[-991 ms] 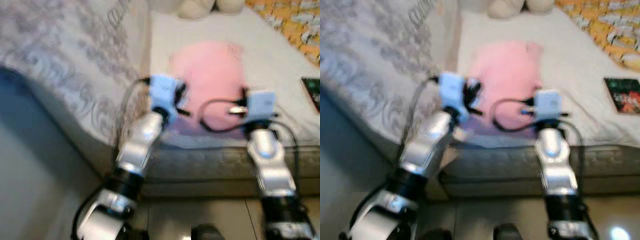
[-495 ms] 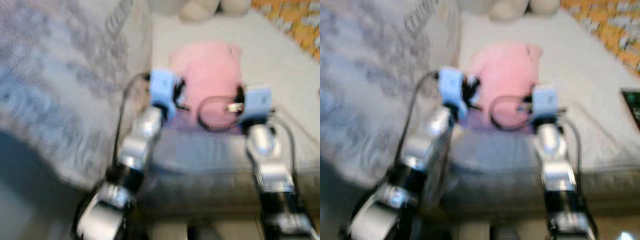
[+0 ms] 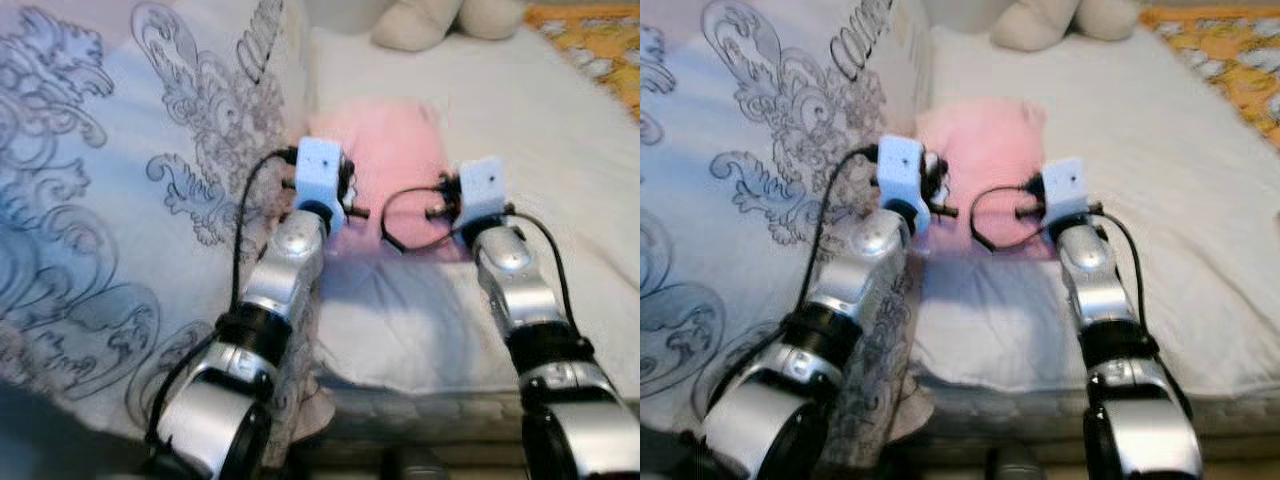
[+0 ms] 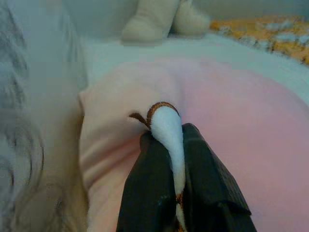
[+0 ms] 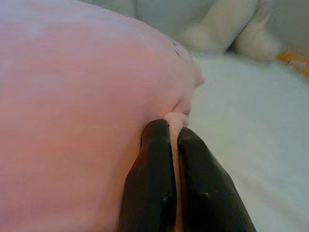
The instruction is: Clean up the room
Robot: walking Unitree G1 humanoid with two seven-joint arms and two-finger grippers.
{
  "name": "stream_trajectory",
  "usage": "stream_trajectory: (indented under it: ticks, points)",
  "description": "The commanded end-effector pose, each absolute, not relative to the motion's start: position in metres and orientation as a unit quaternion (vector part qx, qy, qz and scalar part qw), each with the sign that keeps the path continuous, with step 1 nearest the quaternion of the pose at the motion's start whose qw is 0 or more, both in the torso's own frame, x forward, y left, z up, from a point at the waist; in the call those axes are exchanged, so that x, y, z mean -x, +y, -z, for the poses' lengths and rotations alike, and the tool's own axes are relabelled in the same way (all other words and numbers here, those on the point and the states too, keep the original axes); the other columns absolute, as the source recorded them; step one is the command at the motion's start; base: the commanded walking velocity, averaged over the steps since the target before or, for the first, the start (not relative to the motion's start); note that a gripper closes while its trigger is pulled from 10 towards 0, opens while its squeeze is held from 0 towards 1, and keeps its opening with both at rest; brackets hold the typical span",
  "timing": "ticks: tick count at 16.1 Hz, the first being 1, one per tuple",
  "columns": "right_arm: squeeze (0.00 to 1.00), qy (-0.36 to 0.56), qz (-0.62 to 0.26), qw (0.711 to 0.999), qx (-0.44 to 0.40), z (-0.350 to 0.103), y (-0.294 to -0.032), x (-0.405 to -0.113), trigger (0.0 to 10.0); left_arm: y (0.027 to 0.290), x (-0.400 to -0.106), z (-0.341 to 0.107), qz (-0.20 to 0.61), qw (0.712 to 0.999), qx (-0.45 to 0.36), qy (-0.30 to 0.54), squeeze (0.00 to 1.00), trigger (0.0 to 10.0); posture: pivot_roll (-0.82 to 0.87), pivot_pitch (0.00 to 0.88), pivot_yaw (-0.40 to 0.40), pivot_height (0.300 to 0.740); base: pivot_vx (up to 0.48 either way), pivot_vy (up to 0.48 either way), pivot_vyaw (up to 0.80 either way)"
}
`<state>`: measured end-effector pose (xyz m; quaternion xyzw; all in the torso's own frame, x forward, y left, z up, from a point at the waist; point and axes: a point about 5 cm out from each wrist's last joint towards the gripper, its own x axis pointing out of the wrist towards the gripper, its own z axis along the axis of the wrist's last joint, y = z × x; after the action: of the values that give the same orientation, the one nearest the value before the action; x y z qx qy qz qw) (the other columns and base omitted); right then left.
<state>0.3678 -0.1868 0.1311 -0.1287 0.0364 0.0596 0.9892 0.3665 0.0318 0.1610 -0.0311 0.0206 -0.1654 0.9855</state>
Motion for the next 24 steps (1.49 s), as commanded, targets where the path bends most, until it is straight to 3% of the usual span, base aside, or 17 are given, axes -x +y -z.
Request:
stream_trajectory:
  ticks: [1,5,7,9,12,13,14,18,24]
  points:
    - [0.00,0.038,-0.080,0.986,0.143,-0.133,-0.183,-0.374,10.0,0.022,-0.370,-0.167,0.158,0.986,0.055,0.015,0.00,10.0,-0.11,0.000,0.044,0.703,0.000,0.000,0.00]
    - [0.00,0.124,-0.172,0.950,0.230,-0.109,-0.173,-0.375,10.0,0.042,-0.368,-0.127,0.028,0.990,0.109,0.088,0.00,10.0,-0.09,0.083,-0.003,0.703,0.000,0.000,0.00]
    - [0.00,0.128,-0.189,0.940,0.254,-0.108,-0.171,-0.375,10.0,0.036,-0.361,-0.120,0.023,0.989,0.117,0.090,0.00,10.0,-0.08,0.087,-0.019,0.703,0.000,0.000,0.00]
    - [0.00,0.128,-0.207,0.931,0.272,-0.111,-0.170,-0.376,10.0,0.022,-0.352,-0.116,0.023,0.987,0.133,0.092,0.00,10.0,-0.06,0.087,-0.033,0.703,0.000,0.000,0.00]
    - [0.00,0.135,-0.226,0.917,0.300,-0.115,-0.175,-0.378,10.0,-0.027,-0.326,-0.114,0.071,0.974,0.181,0.115,0.00,10.0,-0.04,0.082,-0.053,0.703,0.000,0.000,0.00]
    - [0.13,0.140,-0.228,0.917,0.298,-0.113,-0.177,-0.377,10.0,-0.038,-0.320,-0.116,0.094,0.971,0.188,0.112,0.00,10.0,-0.05,0.082,-0.054,0.703,0.000,0.000,0.00]
    - [0.99,0.141,-0.227,0.917,0.297,-0.113,-0.177,-0.377,10.0,-0.041,-0.318,-0.116,0.101,0.969,0.194,0.117,1.00,10.0,-0.05,0.082,-0.054,0.703,0.000,0.000,0.00]
    - [1.00,0.131,-0.187,0.944,0.240,-0.118,-0.185,-0.380,10.0,-0.051,-0.314,-0.128,0.130,0.964,0.207,0.106,1.00,10.0,-0.04,0.071,-0.059,0.703,0.000,0.000,0.00]
    - [1.00,0.108,-0.169,0.961,0.190,-0.124,-0.189,-0.380,10.0,-0.058,-0.311,-0.149,0.172,0.962,0.186,0.097,1.00,10.0,-0.05,0.053,-0.063,0.703,0.000,0.000,0.00]
